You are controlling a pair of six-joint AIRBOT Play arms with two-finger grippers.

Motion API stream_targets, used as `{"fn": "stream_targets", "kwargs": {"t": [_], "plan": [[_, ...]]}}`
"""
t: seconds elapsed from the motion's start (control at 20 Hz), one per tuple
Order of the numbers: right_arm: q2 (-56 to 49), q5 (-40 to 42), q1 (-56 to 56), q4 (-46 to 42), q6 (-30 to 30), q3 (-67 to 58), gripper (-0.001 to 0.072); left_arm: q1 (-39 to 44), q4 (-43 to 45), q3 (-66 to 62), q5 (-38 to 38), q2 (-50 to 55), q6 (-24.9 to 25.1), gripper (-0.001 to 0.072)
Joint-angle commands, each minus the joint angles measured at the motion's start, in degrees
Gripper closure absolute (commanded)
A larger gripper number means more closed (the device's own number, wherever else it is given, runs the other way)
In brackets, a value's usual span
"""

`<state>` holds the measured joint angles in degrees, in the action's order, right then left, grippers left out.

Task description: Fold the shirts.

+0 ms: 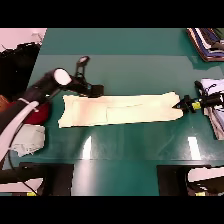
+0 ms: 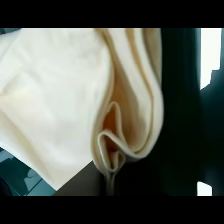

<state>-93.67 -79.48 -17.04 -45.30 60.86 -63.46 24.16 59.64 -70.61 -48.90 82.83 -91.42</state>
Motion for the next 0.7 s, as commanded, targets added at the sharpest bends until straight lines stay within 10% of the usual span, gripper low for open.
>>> {"fn": "stream_targets", "kwargs": {"t": [0.0,0.65], "plan": [[6.6,-2.0,1.4,7.0,-1.3,-0.8,0.0694,5.9,-1.2,-4.7,1.9,6.9,-0.1,0.0682],[17.7,-1.4,24.3,8.3,9.9,-24.7,0.0695,12.8,-1.6,-13.7,0.9,20.4,-0.1,0.0682]]}}
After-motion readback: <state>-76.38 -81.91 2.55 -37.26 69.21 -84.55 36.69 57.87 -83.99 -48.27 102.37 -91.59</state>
